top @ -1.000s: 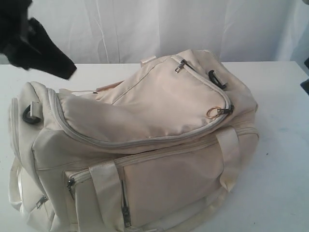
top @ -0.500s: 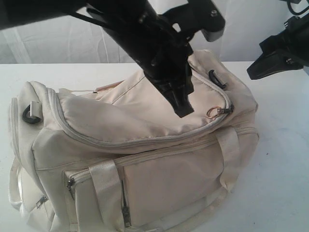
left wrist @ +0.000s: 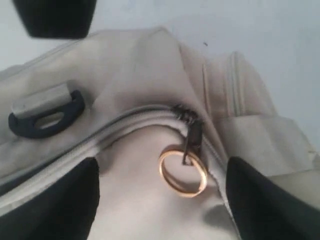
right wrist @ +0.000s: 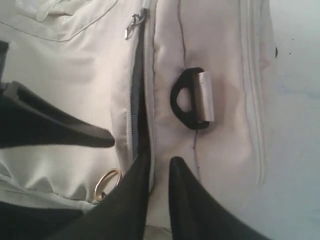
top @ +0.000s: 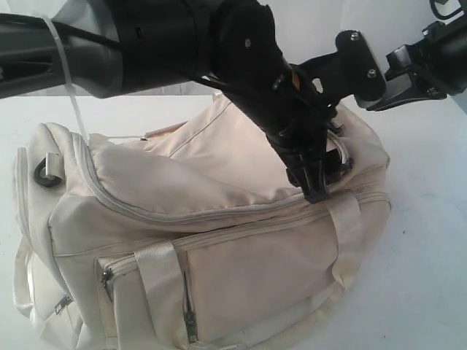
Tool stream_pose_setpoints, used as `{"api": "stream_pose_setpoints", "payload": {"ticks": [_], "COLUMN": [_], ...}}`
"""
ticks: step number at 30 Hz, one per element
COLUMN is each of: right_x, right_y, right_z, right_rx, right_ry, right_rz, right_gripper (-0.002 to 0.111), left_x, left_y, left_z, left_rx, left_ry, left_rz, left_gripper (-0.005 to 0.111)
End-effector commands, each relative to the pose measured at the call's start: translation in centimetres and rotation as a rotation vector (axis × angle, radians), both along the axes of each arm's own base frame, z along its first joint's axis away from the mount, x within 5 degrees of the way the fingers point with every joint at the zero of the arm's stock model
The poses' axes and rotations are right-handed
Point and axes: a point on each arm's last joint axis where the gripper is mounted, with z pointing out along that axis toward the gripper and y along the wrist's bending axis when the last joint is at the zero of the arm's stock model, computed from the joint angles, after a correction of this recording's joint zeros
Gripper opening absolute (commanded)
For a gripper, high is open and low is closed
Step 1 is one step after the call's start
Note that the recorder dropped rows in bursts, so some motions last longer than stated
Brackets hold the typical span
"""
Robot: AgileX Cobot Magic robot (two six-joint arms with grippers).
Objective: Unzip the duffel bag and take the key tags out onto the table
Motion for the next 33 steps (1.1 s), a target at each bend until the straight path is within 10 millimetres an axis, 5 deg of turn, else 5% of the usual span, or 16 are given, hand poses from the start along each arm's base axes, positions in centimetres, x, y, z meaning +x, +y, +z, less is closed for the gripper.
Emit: {"api": "stream_pose_setpoints", "payload": {"ticks": [1,15,33], "right_x": [0.2,0.2,0.3], "right_y": [-0.1,-0.1,-0.2], "right_z": [0.2,0.2,-0.5], "right_rx": [0.005,0.005,0.002], "right_ry": [-0.027,-0.025,-0.014], "right_rz": [-0.01,-0.008,-0.022], "right_gripper": [0.015,0.015,0.015], "left_x": [-0.9,0.0,-0.2], "left_y": [-0.7,-1.2,-1.0], "left_z": [0.2,-2.3,-2.7], "left_rx": [-0.008,0.053,0.088], "left_ry": [0.001,0.027,0.052], "left_rz": [-0.034,-0.027,-0.027], "left_gripper": [0.074,0.065,0.064]}}
